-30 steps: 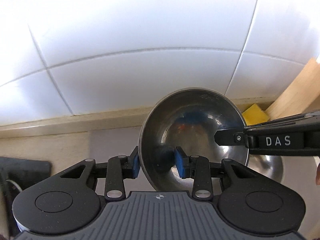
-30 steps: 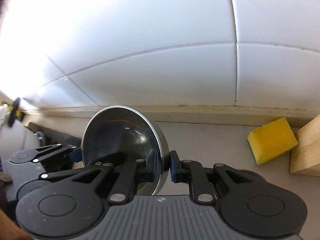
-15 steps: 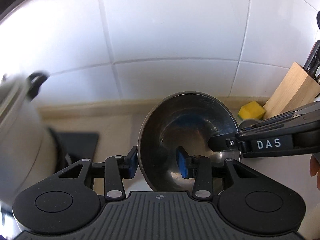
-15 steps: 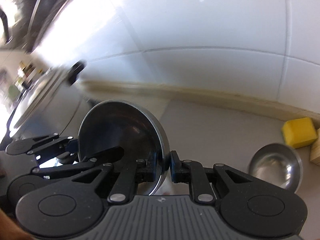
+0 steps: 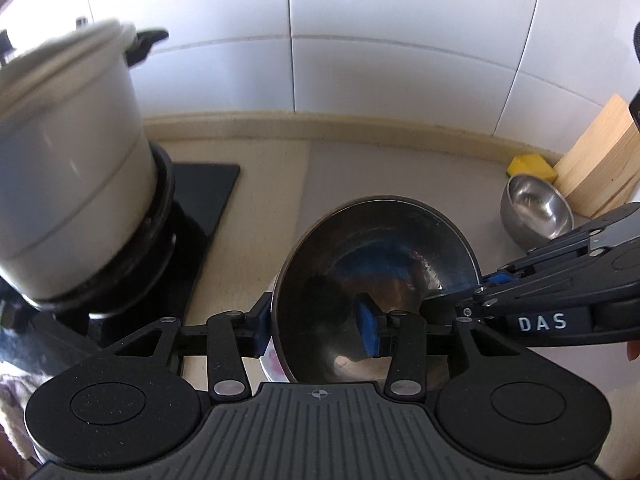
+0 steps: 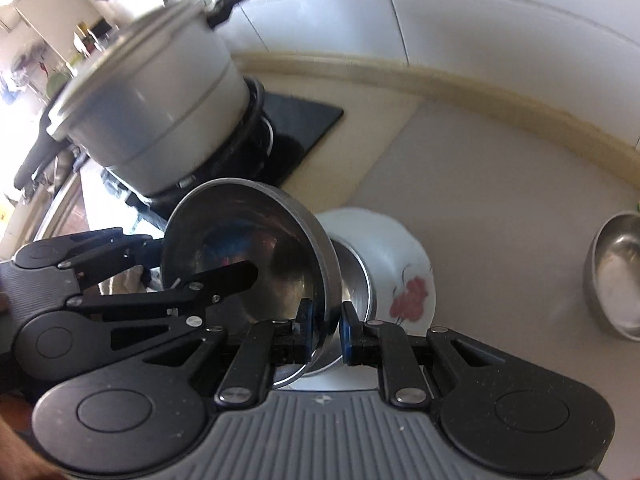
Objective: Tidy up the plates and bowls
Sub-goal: 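Carry the steel bowl with both grippers and lower it into the stacked bowl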
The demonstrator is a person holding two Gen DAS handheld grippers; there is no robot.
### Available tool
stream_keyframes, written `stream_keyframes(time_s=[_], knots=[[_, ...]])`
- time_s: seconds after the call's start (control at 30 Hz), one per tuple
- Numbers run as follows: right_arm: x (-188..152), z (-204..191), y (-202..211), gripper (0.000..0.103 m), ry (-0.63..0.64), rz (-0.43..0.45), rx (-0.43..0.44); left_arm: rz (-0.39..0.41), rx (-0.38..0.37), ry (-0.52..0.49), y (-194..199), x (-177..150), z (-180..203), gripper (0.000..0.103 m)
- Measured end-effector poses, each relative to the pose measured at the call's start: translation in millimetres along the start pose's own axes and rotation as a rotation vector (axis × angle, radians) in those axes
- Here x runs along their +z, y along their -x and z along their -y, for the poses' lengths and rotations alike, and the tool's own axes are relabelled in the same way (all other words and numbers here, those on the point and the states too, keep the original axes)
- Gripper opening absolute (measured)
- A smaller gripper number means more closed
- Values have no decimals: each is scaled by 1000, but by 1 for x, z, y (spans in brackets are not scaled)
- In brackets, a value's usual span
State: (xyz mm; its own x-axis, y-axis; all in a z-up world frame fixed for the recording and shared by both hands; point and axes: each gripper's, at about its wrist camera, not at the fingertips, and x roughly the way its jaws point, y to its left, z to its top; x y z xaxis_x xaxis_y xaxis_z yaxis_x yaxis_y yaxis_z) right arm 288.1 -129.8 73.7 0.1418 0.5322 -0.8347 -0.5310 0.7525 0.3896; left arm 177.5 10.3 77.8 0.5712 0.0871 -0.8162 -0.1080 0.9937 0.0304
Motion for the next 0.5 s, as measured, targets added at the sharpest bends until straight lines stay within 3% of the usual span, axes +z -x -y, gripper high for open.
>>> stream_keyframes(time_s=[0.27,0.5], knots=[[1,-15,-28,0,34,-39,-93,-76,-53,10,-27,-15,-9,42],[1,-30,-26,0,122,15,-203,-53,-56,-12,-28,-11,-18,45]])
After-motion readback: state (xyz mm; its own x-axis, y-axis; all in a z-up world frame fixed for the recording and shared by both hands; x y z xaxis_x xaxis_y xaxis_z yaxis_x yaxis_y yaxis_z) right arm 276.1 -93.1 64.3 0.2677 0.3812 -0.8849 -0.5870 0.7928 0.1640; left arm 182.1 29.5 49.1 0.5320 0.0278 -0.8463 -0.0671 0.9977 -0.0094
